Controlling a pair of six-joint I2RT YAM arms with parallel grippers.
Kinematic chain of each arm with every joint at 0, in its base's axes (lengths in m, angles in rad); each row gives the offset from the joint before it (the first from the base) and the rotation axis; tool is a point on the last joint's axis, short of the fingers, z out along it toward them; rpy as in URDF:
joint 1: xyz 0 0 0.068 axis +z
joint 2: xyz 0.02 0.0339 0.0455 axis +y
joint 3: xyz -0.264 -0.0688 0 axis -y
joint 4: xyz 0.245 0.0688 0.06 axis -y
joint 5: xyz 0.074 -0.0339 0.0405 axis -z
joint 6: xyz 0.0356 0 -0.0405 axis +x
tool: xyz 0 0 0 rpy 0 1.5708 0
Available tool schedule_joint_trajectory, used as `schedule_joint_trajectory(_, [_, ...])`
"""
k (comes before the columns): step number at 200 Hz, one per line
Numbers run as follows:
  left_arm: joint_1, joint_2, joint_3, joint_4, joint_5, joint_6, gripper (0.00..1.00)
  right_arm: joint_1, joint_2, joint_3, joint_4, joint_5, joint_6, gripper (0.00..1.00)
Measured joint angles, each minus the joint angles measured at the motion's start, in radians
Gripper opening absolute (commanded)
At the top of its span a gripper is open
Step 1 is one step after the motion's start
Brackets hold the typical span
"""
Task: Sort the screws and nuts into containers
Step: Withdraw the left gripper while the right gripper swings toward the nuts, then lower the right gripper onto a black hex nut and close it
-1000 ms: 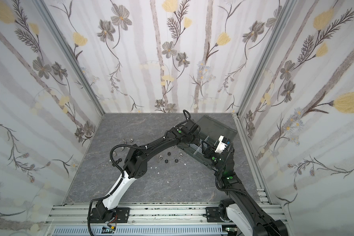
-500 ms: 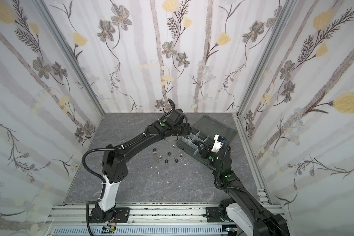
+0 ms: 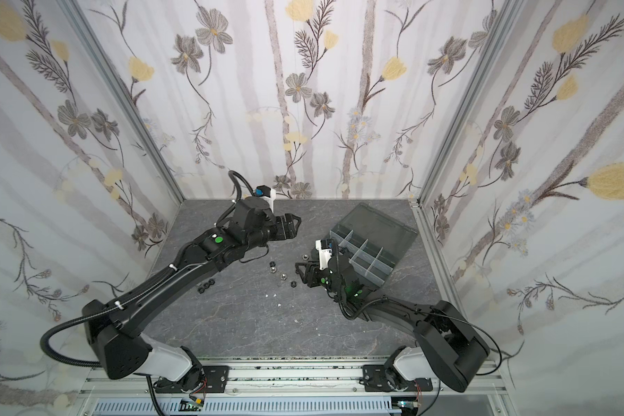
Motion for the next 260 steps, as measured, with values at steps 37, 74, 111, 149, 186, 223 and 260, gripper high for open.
schedule_joint_trajectory(37, [0.042, -0.223, -0.121, 0.011, -0.071, 0.002, 0.91, 0.109, 0.227, 0.186, 0.022, 0.001, -0.016, 0.58])
schedule_joint_trajectory(74, [0.064, -0.346, -0.162, -0.005, -0.122, 0.001, 0.92, 0.190, 0.444, 0.412, 0.021, -0.050, -0.037, 0.58])
schedule_joint_trajectory(111, [0.071, -0.449, -0.204, -0.053, -0.146, -0.004, 0.93, 0.247, 0.622, 0.615, -0.002, -0.093, -0.058, 0.59])
schedule_joint_trajectory(149, [0.075, -0.539, -0.222, -0.061, -0.149, -0.004, 0.97, 0.293, 0.748, 0.815, -0.043, -0.122, -0.094, 0.60])
schedule_joint_trajectory(186, [0.083, -0.562, -0.173, -0.096, -0.135, -0.034, 0.98, 0.321, 0.830, 0.916, -0.044, -0.133, -0.112, 0.62])
schedule_joint_trajectory(223, [0.085, -0.578, -0.066, -0.167, -0.147, -0.106, 0.98, 0.362, 0.926, 0.998, -0.053, -0.182, -0.128, 0.66])
schedule_joint_trajectory(260, [0.085, -0.640, -0.037, -0.288, -0.218, -0.208, 0.97, 0.395, 0.962, 1.058, -0.087, -0.216, -0.159, 0.67])
